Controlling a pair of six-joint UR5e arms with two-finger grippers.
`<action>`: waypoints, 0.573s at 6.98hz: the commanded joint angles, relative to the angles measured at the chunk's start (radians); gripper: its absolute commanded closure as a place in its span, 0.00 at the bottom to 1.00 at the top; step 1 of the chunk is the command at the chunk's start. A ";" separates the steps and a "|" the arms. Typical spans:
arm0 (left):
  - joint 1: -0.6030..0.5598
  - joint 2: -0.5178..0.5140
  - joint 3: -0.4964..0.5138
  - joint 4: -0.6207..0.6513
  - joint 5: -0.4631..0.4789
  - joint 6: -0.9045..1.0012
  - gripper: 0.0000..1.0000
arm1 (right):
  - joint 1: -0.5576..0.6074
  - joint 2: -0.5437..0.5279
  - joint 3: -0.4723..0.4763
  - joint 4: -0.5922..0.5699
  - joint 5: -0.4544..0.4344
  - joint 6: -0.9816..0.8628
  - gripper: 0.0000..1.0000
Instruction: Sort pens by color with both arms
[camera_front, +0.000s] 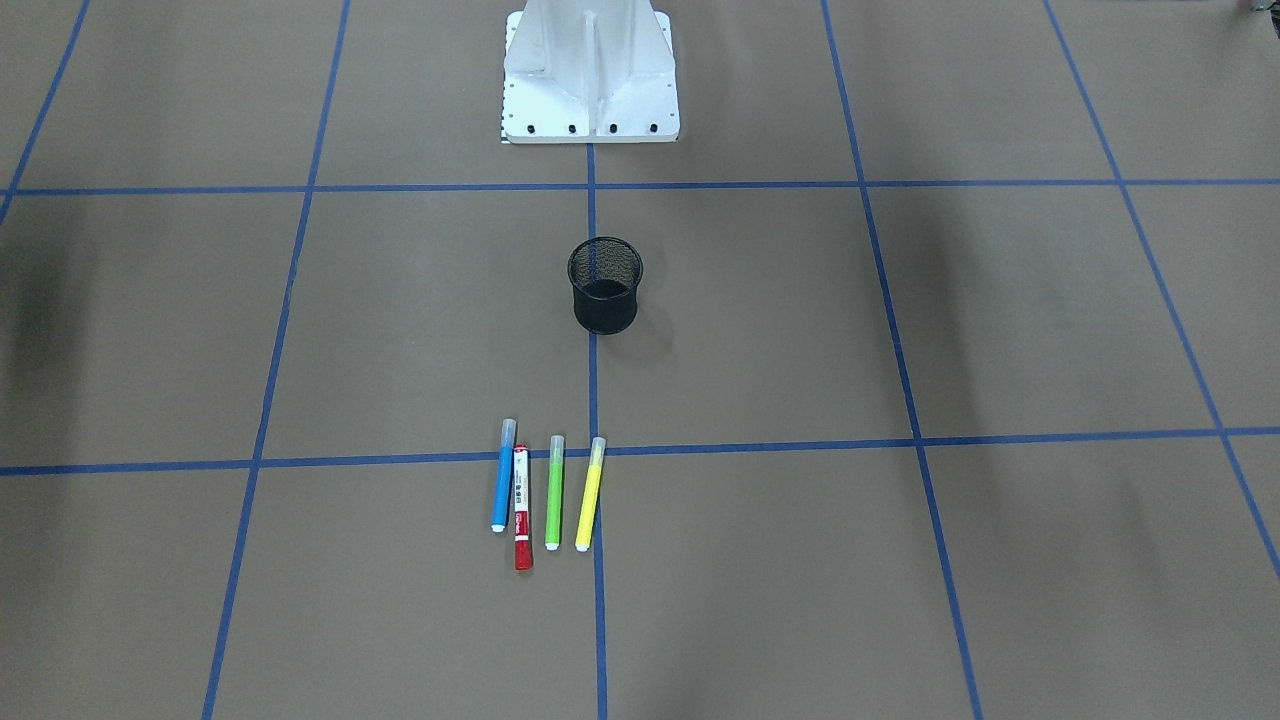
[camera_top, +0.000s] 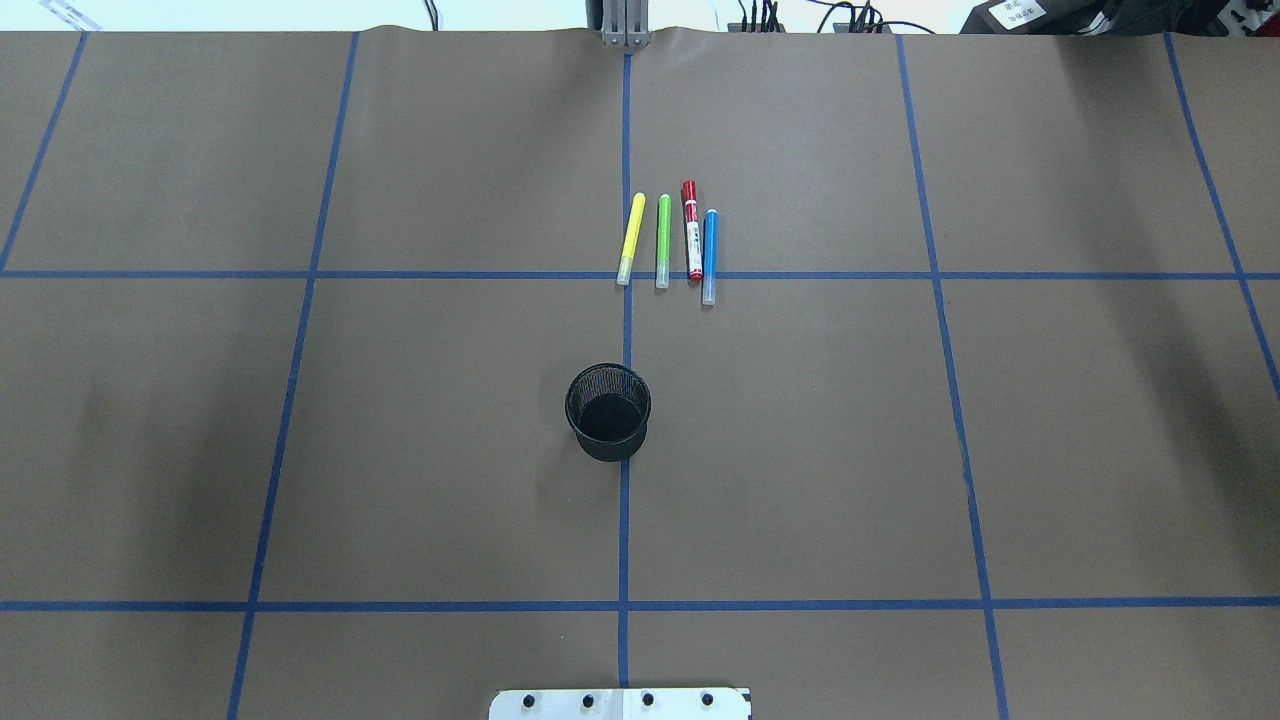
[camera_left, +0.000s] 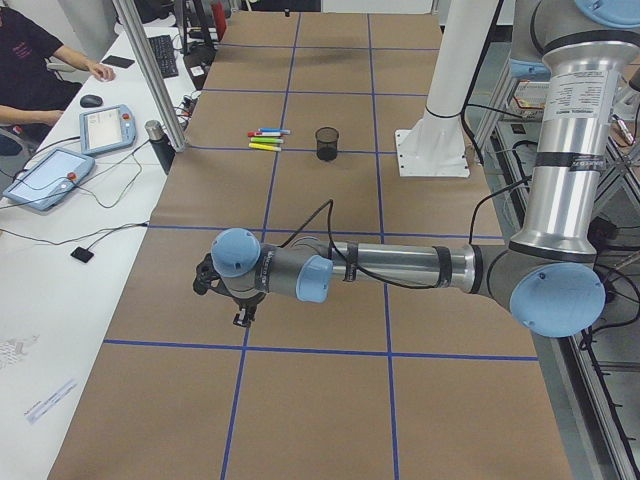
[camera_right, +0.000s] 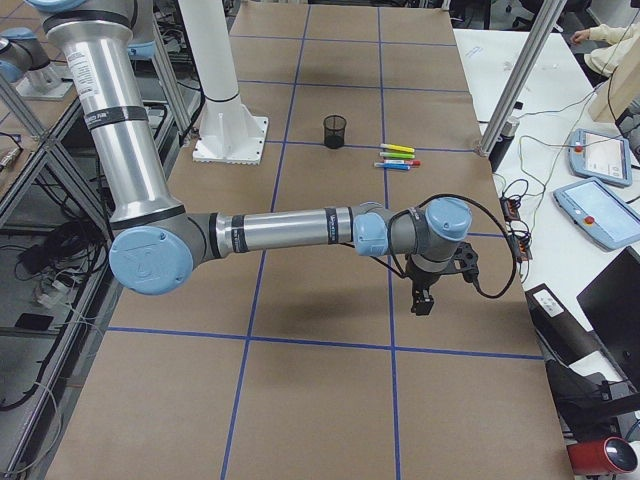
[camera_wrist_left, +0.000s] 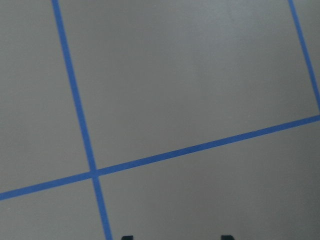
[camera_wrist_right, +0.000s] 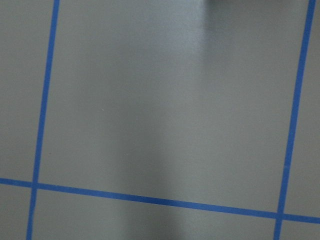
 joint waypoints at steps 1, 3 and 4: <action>-0.014 0.008 0.000 0.000 0.000 0.010 0.29 | 0.002 0.006 0.003 0.010 -0.014 0.005 0.01; -0.015 0.008 -0.004 0.000 -0.002 0.010 0.07 | -0.008 0.007 -0.002 0.001 -0.019 0.005 0.01; -0.015 0.010 -0.004 0.000 0.000 0.010 0.01 | -0.008 0.001 -0.003 -0.001 -0.019 0.005 0.01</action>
